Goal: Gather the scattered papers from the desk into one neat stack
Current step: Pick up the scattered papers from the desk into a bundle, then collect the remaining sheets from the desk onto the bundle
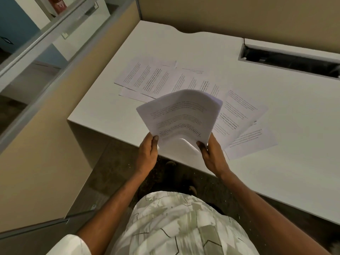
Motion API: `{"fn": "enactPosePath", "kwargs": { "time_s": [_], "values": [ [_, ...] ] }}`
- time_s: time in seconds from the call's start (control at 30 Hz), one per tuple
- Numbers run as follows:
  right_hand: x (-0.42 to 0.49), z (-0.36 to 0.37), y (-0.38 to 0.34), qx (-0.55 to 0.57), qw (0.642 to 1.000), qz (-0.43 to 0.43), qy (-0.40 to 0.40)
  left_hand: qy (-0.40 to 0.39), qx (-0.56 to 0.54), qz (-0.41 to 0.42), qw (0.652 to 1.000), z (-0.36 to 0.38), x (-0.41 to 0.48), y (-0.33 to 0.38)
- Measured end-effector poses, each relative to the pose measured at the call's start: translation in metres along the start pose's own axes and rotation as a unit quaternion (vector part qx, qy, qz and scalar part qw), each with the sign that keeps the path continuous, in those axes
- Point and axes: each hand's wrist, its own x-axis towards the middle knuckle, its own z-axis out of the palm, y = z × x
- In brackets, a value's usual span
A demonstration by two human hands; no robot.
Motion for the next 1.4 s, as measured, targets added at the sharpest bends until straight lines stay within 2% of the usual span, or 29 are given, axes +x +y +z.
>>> {"fn": "enactPosePath", "kwargs": {
  "time_s": [0.27,0.47,0.57,0.77,0.87,0.97,1.07,1.17,1.27,1.4],
  "values": [
    [0.004,-0.007,0.008,-0.001,1.000,-0.001,-0.015,-0.012,-0.017,0.020,1.000,-0.005,0.004,-0.006],
    [0.026,-0.002,-0.006,0.001,1.000,-0.004,-0.023,0.025,-0.109,-0.055,0.992,-0.030,0.029,-0.004],
    [0.053,0.001,-0.017,0.008,1.000,0.008,-0.017,0.058,-0.224,-0.139,0.963,-0.044,0.047,-0.009],
    [0.129,0.020,-0.048,0.025,0.996,0.037,-0.073,0.075,-0.319,-0.253,0.910,-0.087,0.074,-0.046],
    [0.182,0.034,-0.060,0.049,0.995,0.080,-0.046,0.100,-0.344,-0.273,0.893,-0.115,0.087,-0.069],
    [0.244,0.045,-0.070,0.054,0.992,0.111,0.023,0.105,-0.346,-0.290,0.886,-0.144,0.099,-0.092],
    [0.304,0.060,-0.074,0.007,0.989,0.124,0.076,0.109,-0.332,-0.305,0.886,-0.168,0.111,-0.111],
    [0.352,0.074,-0.072,-0.081,0.988,0.099,0.088,0.118,-0.318,-0.317,0.886,-0.188,0.122,-0.126],
    [0.387,0.083,-0.065,-0.185,0.976,0.104,0.044,0.121,-0.311,-0.324,0.885,-0.203,0.132,-0.136],
    [0.409,0.085,-0.058,-0.262,0.954,0.143,-0.015,0.115,-0.302,-0.334,0.886,-0.213,0.144,-0.146]
  ]
}}
